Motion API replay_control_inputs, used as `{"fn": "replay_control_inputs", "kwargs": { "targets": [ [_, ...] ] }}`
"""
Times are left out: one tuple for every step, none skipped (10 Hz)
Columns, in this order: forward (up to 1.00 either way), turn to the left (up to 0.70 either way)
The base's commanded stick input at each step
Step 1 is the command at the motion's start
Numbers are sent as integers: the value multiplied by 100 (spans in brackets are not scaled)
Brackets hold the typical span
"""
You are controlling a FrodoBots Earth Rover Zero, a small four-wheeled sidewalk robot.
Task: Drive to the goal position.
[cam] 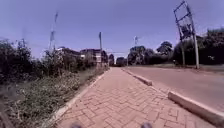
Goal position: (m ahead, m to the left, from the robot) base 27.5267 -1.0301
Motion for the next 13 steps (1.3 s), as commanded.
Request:
{"fn": "replay_control_inputs", "kwargs": {
  "targets": [
    [85, 0],
    [85, 0],
    [85, 0],
    [85, 0],
    [85, 0],
    [85, 0],
    [85, 0],
    [85, 0],
    [85, 0],
    [85, 0],
    [85, 0],
    [85, 0],
    [85, 0]
  ]
}}
